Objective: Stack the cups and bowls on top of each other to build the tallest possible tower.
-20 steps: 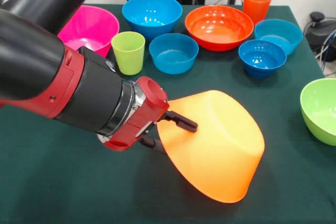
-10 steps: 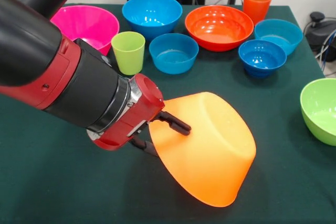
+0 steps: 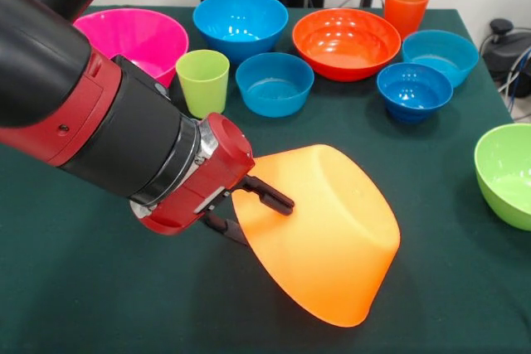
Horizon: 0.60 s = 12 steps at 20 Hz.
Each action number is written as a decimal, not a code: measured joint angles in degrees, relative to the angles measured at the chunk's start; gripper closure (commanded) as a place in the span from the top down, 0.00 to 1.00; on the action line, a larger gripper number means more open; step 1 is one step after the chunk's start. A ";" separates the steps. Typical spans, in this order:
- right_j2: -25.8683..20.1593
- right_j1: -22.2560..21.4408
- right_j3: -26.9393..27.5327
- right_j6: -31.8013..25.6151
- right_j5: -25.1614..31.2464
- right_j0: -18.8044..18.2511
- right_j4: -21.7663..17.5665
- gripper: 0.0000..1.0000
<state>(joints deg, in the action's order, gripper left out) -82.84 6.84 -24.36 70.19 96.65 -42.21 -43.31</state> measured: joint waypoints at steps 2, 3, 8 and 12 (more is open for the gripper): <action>0.60 -0.01 -0.11 0.00 -0.01 -0.11 0.74 0.00; 0.79 -0.01 -0.13 0.00 -0.01 -0.14 0.95 0.00; 2.24 0.01 -0.26 0.00 -0.13 -0.23 2.30 1.00; 3.29 0.01 -0.25 0.00 -0.78 -0.25 2.34 1.00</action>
<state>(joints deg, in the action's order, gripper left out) -79.55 6.84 -24.60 70.19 95.87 -42.46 -40.96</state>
